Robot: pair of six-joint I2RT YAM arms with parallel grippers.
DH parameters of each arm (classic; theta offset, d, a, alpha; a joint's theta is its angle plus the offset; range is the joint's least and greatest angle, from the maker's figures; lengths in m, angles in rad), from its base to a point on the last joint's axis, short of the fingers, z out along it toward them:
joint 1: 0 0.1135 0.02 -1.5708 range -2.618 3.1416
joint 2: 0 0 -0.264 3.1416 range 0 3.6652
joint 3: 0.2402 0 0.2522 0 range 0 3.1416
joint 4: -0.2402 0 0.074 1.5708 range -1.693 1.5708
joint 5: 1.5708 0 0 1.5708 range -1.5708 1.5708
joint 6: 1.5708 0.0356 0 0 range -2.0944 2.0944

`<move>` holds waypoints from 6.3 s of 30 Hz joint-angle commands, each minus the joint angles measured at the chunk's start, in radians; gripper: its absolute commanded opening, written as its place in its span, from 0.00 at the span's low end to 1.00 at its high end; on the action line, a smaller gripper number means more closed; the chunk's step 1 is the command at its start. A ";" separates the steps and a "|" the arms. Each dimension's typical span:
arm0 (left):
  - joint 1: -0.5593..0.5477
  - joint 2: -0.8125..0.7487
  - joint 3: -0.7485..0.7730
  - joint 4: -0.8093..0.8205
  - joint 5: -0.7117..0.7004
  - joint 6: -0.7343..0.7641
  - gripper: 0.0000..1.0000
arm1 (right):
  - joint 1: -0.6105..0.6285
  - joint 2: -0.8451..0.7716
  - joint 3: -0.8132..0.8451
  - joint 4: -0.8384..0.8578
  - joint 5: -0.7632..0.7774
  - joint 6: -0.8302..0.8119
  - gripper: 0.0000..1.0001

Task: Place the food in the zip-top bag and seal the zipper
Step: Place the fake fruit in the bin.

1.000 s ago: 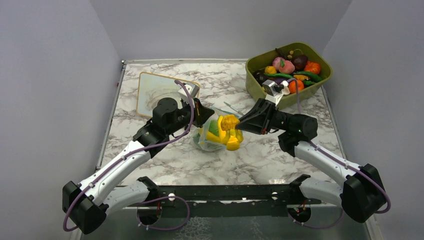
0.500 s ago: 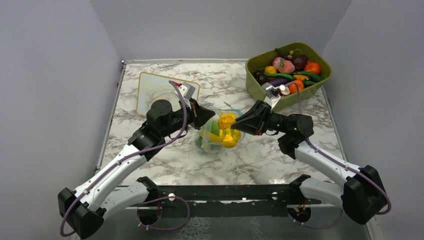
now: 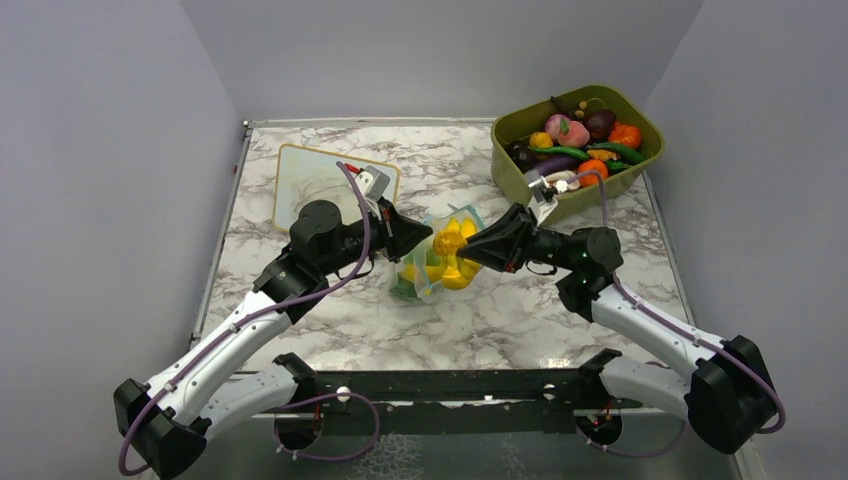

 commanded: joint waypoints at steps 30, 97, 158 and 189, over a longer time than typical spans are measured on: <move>-0.003 -0.025 -0.011 0.087 0.202 -0.023 0.00 | 0.012 -0.015 -0.057 0.144 0.025 -0.223 0.01; -0.003 -0.005 -0.049 0.166 0.570 0.321 0.00 | 0.016 -0.007 -0.216 0.563 0.124 0.321 0.01; -0.003 0.035 -0.054 0.323 0.701 0.251 0.00 | 0.023 -0.061 -0.277 0.522 0.254 -0.007 0.01; -0.003 0.016 -0.026 0.347 0.545 0.089 0.01 | 0.036 -0.194 -0.360 0.505 0.203 -0.279 0.01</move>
